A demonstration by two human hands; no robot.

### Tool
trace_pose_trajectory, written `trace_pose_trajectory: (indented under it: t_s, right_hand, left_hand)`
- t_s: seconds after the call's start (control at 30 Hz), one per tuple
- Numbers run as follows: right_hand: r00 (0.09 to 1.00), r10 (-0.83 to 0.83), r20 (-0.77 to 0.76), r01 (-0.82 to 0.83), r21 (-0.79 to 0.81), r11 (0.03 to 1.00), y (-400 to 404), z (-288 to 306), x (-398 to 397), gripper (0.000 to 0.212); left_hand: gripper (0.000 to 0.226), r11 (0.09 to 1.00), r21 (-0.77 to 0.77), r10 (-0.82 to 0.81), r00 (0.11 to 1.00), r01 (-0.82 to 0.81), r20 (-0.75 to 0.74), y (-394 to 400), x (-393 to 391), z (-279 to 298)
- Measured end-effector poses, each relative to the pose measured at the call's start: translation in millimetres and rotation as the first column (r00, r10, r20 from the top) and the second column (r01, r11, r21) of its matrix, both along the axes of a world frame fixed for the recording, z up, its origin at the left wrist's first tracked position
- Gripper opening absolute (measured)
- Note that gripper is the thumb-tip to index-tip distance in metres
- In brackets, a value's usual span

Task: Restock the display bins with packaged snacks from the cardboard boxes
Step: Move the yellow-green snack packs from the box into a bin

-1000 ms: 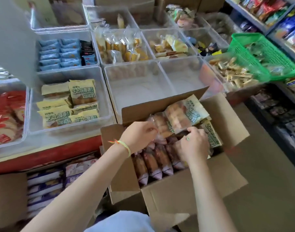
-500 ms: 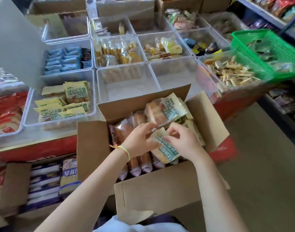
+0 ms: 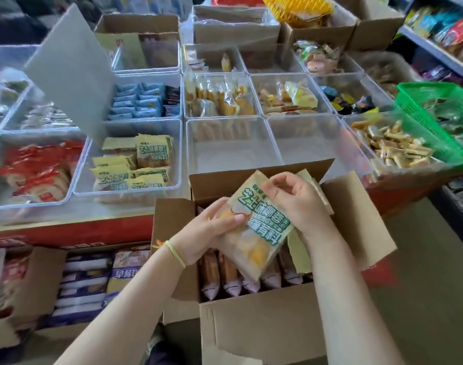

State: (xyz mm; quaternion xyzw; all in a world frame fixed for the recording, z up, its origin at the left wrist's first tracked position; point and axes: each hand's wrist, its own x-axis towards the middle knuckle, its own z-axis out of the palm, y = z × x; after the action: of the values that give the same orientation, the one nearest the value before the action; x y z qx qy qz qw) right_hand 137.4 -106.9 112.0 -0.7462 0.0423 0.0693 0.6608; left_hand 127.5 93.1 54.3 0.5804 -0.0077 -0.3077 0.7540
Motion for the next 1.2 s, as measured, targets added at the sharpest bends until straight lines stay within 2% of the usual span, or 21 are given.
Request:
trace_pose_trajectory:
  t_s: [0.07, 0.13, 0.17, 0.27, 0.37, 0.4, 0.47, 0.53, 0.63, 0.7, 0.77, 0.83, 0.87, 0.9, 0.97, 1.0, 1.1, 1.2]
  right_hand:
    - [0.999, -0.031, -0.028, 0.032, 0.034, 0.999, 23, 3, 10, 0.034]
    - [0.997, 0.006, -0.077, 0.001, 0.084, 0.996, 49, 6, 21, 0.033]
    - [0.993, 0.058, -0.107, -0.049, 0.086, 0.995, 65, 6, 26, 0.033]
    - [0.928, 0.28, -0.247, -0.286, 0.011, 0.958, 128, 4, 40, 0.045]
    - [0.849, 0.351, -0.396, -0.367, 0.037, 0.929, 192, -5, 56, 0.059]
    - [0.822, 0.366, -0.435, -0.38, 0.058, 0.923, 212, -7, 65, 0.064]
    - [0.776, 0.38, -0.503, -0.404, 0.067, 0.912, 250, -16, 84, 0.065]
    - [0.753, 0.371, -0.544, -0.402, 0.066, 0.913, 289, -28, 105, 0.056]
    - [0.788, 0.311, -0.532, -0.332, 0.057, 0.941, 338, -50, 136, 0.07]
    - [0.843, 0.235, -0.483, -0.251, 0.032, 0.968, 363, -56, 154, 0.048]
    - [0.87, 0.153, -0.469, -0.149, 0.045, 0.988, 376, -61, 178, 0.033]
    - [0.894, 0.049, -0.446, -0.051, 0.008, 0.999, 383, -61, 205, 0.036]
    - [0.908, 0.0, -0.419, -0.014, -0.03, 0.999, 386, -61, 219, 0.036]
    - [0.921, -0.035, -0.387, 0.01, -0.067, 0.998, 389, -62, 234, 0.034]
    - [0.933, -0.059, -0.356, 0.02, -0.112, 0.993, 397, -65, 265, 0.028]
    - [0.933, -0.062, -0.354, 0.019, -0.123, 0.992, 402, -68, 281, 0.029]
    - [0.927, -0.042, -0.372, -0.008, -0.134, 0.991, 421, -84, 320, 0.036]
    - [0.934, -0.018, -0.357, -0.061, -0.209, 0.976, 443, -109, 346, 0.03]
  left_hand:
    - [0.056, 0.989, 0.01, 0.149, 0.989, -0.149, 0.003, 25, 6, 1]
    - [0.063, 0.955, -0.004, 0.298, 0.955, -0.298, -0.01, 56, 15, 3]
    - [0.062, 0.931, -0.018, 0.365, 0.931, -0.365, -0.003, 74, 20, 5]
    - [0.039, 0.862, -0.071, 0.506, 0.858, -0.501, 0.086, 132, 39, 10]
    - [0.014, 0.836, -0.027, 0.542, 0.817, -0.548, 0.197, 189, 57, 8]
    - [0.012, 0.831, 0.008, 0.539, 0.81, -0.556, 0.229, 209, 62, 5]
    - [0.019, 0.813, 0.049, 0.548, 0.79, -0.581, 0.274, 245, 72, -5]
    - [0.026, 0.786, 0.087, 0.56, 0.765, -0.612, 0.318, 278, 84, -21]
    - [0.02, 0.772, 0.06, 0.597, 0.755, -0.632, 0.272, 315, 111, -42]
    - [0.039, 0.755, 0.113, 0.608, 0.754, -0.646, 0.248, 336, 133, -56]
    - [0.054, 0.662, 0.34, 0.537, 0.738, -0.669, 0.409, 354, 155, -77]
    - [0.05, 0.413, 0.59, 0.305, 0.715, -0.694, 0.628, 369, 173, -100]
    - [0.049, 0.316, 0.665, 0.161, 0.729, -0.676, 0.665, 373, 181, -108]
    - [0.052, 0.267, 0.736, 0.03, 0.768, -0.622, 0.639, 375, 187, -117]
    - [0.063, 0.218, 0.855, -0.149, 0.85, -0.47, 0.506, 375, 196, -133]
    - [0.065, 0.206, 0.889, -0.188, 0.875, -0.409, 0.446, 375, 201, -139]
    - [0.065, 0.184, 0.91, -0.216, 0.887, -0.372, 0.407, 374, 207, -147]
    - [0.067, 0.155, 0.918, -0.233, 0.89, -0.365, 0.393, 374, 208, -151]
